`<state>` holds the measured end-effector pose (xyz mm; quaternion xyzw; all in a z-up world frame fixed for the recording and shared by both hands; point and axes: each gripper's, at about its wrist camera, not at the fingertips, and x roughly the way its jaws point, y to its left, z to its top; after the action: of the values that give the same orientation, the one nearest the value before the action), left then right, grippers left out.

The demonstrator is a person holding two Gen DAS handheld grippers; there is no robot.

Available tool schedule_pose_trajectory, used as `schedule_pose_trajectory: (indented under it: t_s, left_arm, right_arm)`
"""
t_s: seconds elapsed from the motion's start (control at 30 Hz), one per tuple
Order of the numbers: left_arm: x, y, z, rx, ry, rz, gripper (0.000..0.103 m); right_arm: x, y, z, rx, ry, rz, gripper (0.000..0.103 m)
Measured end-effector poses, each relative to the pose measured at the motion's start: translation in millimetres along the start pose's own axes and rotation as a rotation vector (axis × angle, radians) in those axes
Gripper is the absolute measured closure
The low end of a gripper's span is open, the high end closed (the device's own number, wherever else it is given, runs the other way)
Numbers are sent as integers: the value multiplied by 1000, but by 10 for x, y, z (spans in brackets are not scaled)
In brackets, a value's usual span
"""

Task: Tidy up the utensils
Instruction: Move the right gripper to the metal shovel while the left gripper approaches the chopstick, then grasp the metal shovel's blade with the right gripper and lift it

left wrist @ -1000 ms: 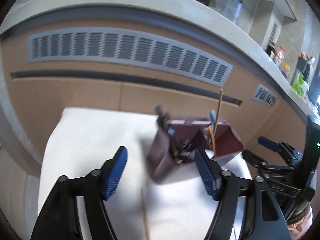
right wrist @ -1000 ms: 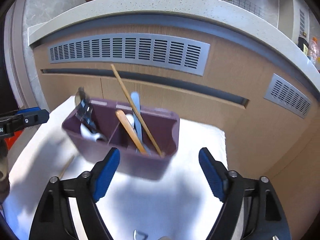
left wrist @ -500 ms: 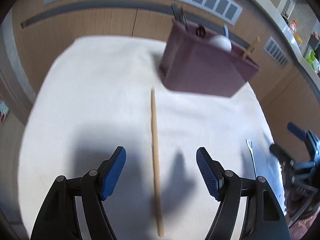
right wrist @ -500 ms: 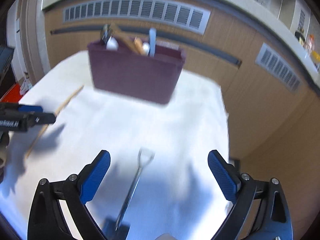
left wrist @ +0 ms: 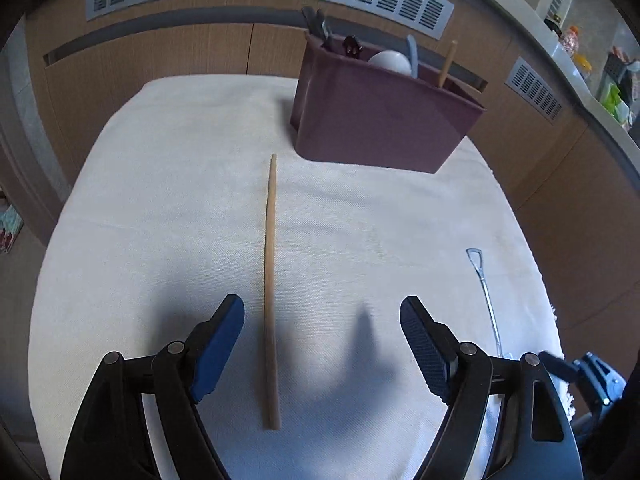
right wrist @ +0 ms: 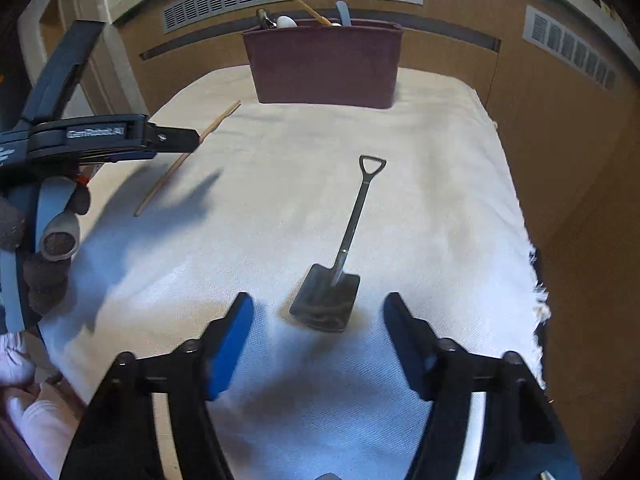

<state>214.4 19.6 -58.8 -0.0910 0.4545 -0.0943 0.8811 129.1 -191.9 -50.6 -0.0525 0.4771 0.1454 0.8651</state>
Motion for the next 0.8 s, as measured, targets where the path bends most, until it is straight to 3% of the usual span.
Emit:
schedule_pose_trajectory:
  t_s: [0.2,0.27,0.47,0.8]
  left_arm:
    - [-252,-82,-61,21,-53,14,14]
    - [-304,-83,-90,22,-56,14,14]
    - [-378,8,-102,-7,-62,13,13]
    - [-328,81,-127,-27,-38,5,13]
  right_arm:
    - [125,60,-22,8,-7,-74,54]
    - [107,111,-59,-21,-10,-78,70]
    - [83,60,-17,-19,-17,-87,72]
    - [-553,-135,539,-50,-269,-186,74]
